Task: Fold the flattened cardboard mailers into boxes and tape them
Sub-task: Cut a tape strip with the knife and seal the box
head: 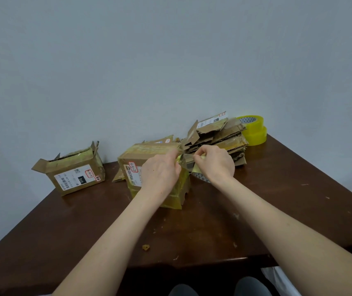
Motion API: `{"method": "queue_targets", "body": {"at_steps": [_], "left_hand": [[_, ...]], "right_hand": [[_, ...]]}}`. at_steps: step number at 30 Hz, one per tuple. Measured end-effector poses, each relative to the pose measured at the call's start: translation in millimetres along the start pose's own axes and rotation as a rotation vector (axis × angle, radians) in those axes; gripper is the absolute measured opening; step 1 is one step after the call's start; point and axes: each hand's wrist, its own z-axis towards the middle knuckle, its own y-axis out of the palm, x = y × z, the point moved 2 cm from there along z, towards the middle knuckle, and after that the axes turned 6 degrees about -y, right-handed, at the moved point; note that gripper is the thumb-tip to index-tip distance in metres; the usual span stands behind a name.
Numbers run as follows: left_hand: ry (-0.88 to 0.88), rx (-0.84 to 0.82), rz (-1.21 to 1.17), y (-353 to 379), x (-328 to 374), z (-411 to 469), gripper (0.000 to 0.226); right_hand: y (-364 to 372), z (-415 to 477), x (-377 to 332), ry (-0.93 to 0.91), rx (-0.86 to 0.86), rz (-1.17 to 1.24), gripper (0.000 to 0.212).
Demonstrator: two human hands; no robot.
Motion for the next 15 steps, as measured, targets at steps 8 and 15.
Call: {"method": "queue_targets", "body": {"at_steps": [8, 15], "left_hand": [[0.014, -0.072, 0.148, 8.2, -1.0, 5.3, 0.015], [-0.001, -0.248, -0.212, 61.0, 25.1, -34.9, 0.017]], "right_hand": [[-12.2, 0.5, 12.8, 0.043, 0.031, 0.07, 0.019], [-27.9, -1.5, 53.9, 0.135, 0.132, 0.283, 0.013]]}}
